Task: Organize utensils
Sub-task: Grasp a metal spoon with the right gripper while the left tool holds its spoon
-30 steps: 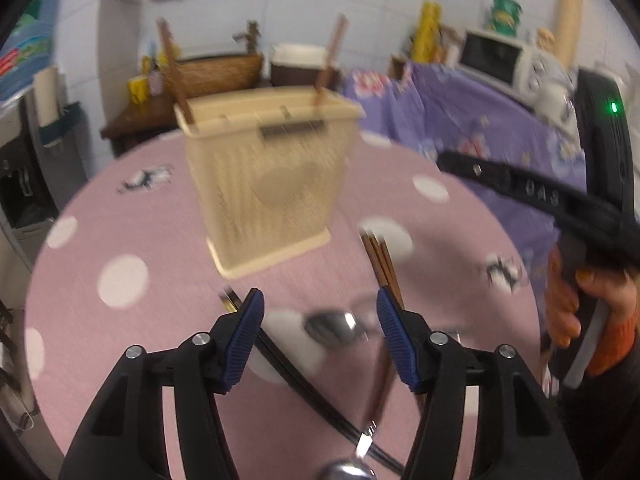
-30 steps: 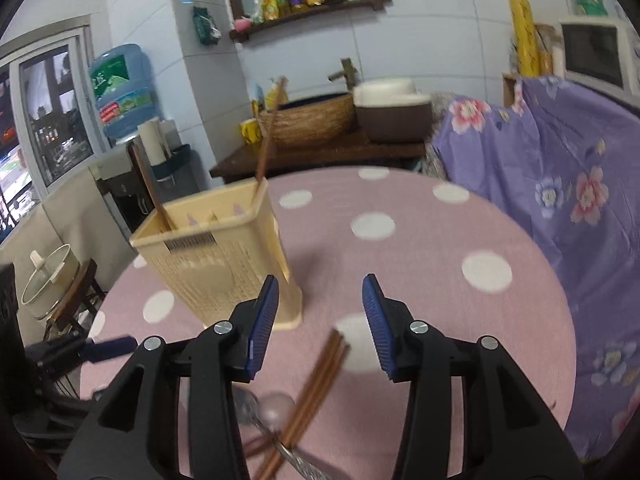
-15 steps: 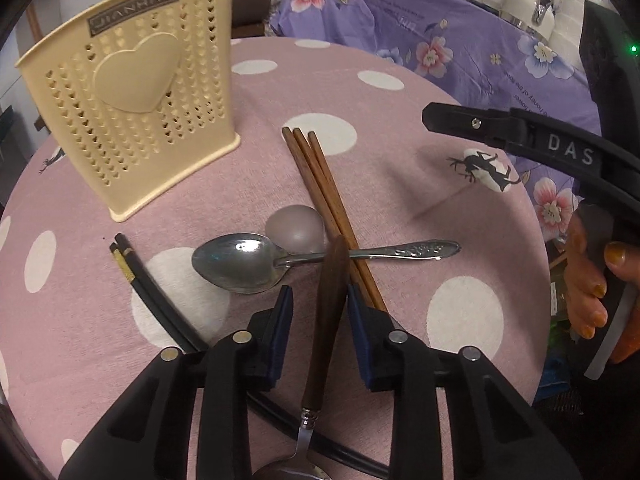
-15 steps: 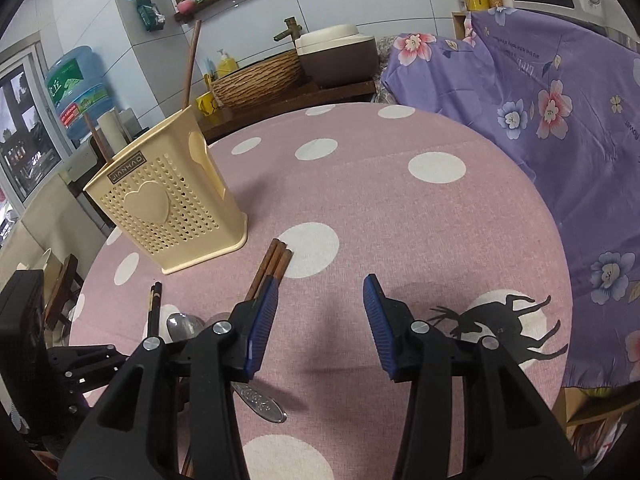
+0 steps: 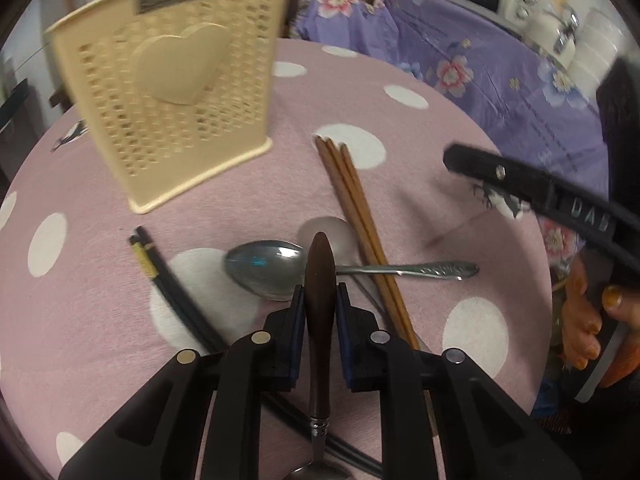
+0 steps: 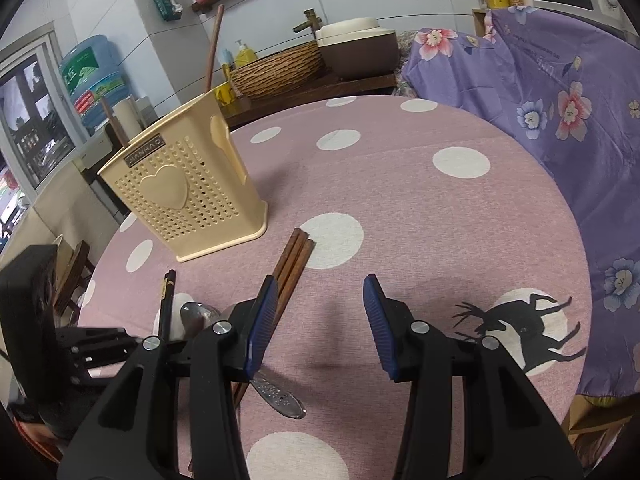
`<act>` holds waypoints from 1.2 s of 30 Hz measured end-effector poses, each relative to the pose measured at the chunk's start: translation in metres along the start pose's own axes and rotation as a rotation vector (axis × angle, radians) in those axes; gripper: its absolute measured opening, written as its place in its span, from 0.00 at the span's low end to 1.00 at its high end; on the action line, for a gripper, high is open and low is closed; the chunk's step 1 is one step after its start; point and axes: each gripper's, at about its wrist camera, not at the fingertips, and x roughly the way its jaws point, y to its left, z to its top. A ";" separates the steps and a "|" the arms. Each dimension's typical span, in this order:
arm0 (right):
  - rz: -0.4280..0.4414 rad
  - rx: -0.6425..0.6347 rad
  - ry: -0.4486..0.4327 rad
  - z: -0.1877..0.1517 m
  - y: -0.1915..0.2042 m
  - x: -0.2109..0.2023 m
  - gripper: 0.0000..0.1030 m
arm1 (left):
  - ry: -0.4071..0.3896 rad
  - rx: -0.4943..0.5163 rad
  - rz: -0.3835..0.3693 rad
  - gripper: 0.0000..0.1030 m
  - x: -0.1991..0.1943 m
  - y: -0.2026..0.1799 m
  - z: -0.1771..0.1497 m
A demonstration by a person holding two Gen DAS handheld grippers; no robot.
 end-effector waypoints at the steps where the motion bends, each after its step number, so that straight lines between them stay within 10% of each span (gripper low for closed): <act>1: 0.019 -0.020 0.011 0.000 0.003 0.002 0.44 | -0.016 -0.029 0.003 0.15 -0.006 0.006 0.001; 11: 0.228 -0.382 0.205 -0.003 0.082 0.038 0.52 | -0.118 -0.246 0.073 0.15 -0.047 0.067 -0.011; 21: 0.212 -0.691 0.383 -0.003 0.127 0.089 0.52 | -0.145 -0.299 0.098 0.15 -0.054 0.078 -0.020; 36: 0.185 -0.741 0.452 -0.009 0.131 0.104 0.39 | -0.175 -0.302 0.104 0.15 -0.060 0.084 -0.017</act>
